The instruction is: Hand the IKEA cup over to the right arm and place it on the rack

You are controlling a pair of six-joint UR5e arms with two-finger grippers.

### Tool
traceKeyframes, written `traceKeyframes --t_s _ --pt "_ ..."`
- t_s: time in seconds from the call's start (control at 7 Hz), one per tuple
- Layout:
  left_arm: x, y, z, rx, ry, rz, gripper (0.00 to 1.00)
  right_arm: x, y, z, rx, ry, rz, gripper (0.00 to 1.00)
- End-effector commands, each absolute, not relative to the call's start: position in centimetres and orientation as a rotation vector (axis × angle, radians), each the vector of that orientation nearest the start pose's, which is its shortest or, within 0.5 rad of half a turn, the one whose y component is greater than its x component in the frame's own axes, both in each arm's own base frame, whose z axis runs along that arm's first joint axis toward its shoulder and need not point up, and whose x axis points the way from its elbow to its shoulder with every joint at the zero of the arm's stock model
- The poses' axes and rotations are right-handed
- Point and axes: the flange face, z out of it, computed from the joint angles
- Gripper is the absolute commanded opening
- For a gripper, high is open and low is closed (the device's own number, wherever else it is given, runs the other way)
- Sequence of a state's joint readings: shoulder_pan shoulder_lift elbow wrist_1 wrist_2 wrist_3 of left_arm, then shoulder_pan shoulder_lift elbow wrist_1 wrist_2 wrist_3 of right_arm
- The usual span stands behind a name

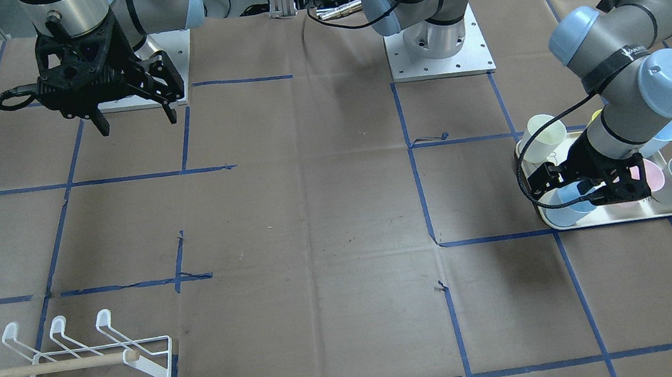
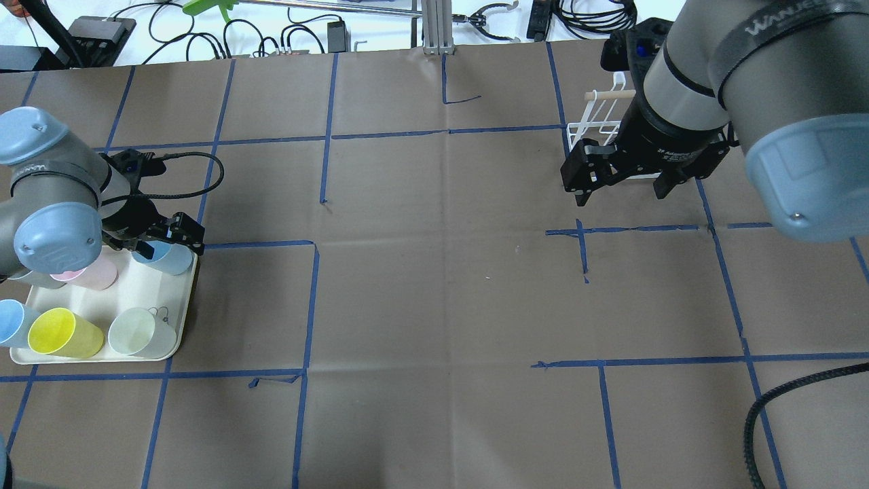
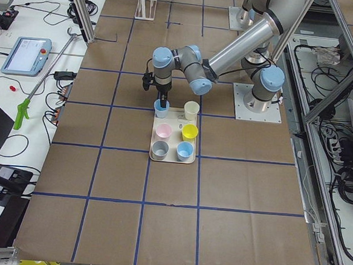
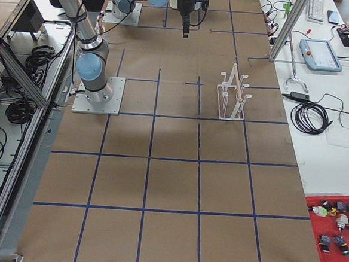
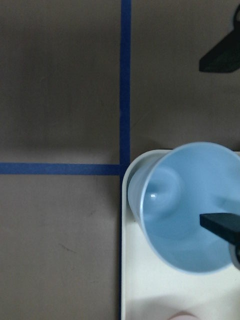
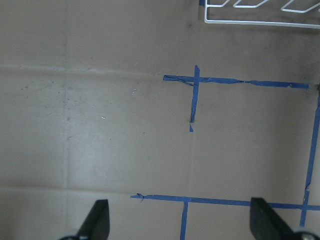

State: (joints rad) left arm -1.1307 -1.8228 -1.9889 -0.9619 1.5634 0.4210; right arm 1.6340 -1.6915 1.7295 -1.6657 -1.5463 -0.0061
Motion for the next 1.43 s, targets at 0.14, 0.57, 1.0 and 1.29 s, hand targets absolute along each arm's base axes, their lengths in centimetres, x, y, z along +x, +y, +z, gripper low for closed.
traceKeyframes --t_s 0.14,0.57,1.0,1.29 --pt "9.9 -51.2 21.7 -0.033 3.124 0.127 0.96 16.4 -43.7 47.5 -0.109 3.112 -0.085 1.00" --pt "9.9 -51.7 22.1 -0.032 3.129 0.108 0.13 16.4 -43.7 47.5 -0.111 3.112 -0.085 1.00" --pt "9.8 -51.9 23.6 -0.028 3.123 0.060 0.00 16.4 -43.8 47.4 -0.109 3.113 -0.082 1.00" --pt "9.6 -53.4 28.8 0.000 3.108 0.029 0.00 16.4 -43.8 47.3 -0.111 3.113 -0.078 1.00"
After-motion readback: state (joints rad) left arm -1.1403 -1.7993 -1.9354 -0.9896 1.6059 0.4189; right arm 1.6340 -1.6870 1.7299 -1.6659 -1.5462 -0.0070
